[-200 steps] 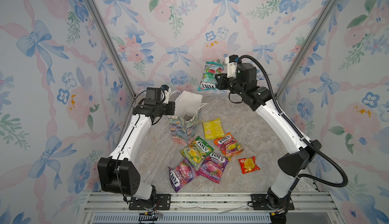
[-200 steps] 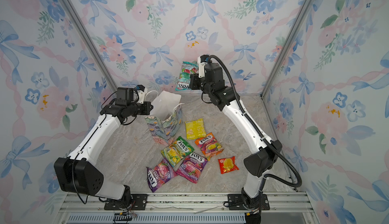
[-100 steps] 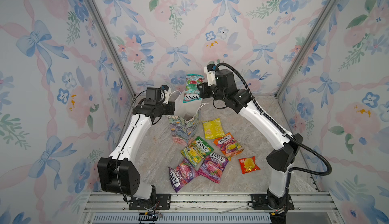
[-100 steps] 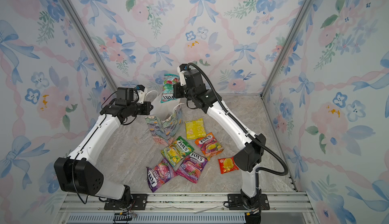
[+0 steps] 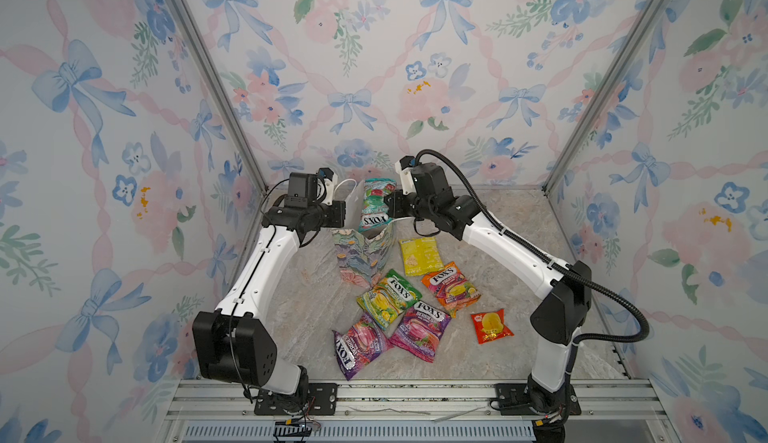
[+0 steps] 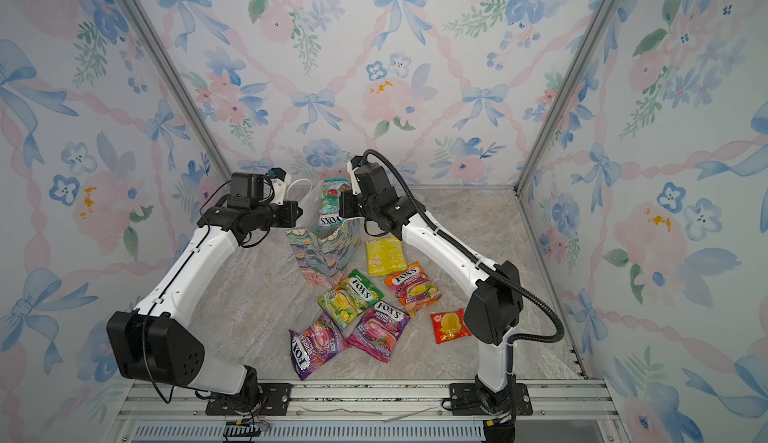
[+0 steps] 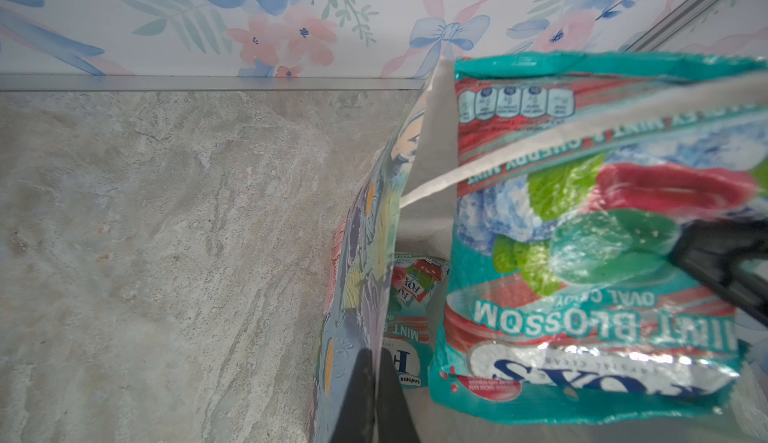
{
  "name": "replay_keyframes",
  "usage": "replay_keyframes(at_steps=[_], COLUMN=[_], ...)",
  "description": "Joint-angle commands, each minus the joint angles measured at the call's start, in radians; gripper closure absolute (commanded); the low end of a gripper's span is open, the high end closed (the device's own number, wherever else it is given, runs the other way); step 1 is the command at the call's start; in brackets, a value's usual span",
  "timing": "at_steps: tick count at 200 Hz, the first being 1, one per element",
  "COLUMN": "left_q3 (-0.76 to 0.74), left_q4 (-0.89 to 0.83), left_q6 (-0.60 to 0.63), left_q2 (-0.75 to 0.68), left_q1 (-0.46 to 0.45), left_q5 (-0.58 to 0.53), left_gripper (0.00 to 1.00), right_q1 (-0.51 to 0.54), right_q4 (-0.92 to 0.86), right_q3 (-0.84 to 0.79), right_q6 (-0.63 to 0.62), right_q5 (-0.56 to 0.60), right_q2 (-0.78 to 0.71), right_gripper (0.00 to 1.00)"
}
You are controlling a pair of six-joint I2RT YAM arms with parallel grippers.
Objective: Place the snacks into the paper bag
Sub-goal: 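Lower the cherry mint packet into the bag opening with the right gripper, then open the right gripper to release the packet into the bag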
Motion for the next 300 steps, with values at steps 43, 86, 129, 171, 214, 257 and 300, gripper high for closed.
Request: replay_keyframes(at_steps=[43,86,129,171,214,257,300], left_q3=[-0.018,-0.018,-0.018,-0.019,-0.018,-0.019,-0.018], left_q4=[-0.007,-0.007,-0.007,-0.006,-0.007,-0.007,-0.007], left_q6=[0.006,0.006,0.005,0.007,0.008,0.007,0.008], left_q2=[-0.03,-0.028,-0.028,-0.029,-0.031,-0.03,-0.029], left_q1=[0.006,0.006,0.006,0.006,0.006,0.006,0.006], left_q5=[0.008,0.008,0.006,0.005,0.004,0.002,0.002], left_gripper=[1.0,1.0,1.0,1.0,1.0,1.0,1.0], right_q1=[0.039,0.041,0.04,0.04,0.032,0.023,0.011], right_q4=[0.134,0.181,0.206,0.207,0.193,0.189,0.178], right_q3=[-0.058,-0.12,-0.151,-0.155,-0.131,-0.118,-0.122], right_q6=[0.081,0.128,0.146,0.175,0.125,0.058,0.014], right_q5=[-0.038,-0.053,-0.062,-0.062,-0.057,-0.042,-0.014], right_q2=[-0.081,-0.099,-0.103,-0.103,-0.122,-0.162,-0.199], right_gripper=[0.96,0.96,0.96,0.88,0.32,0.03,0.04])
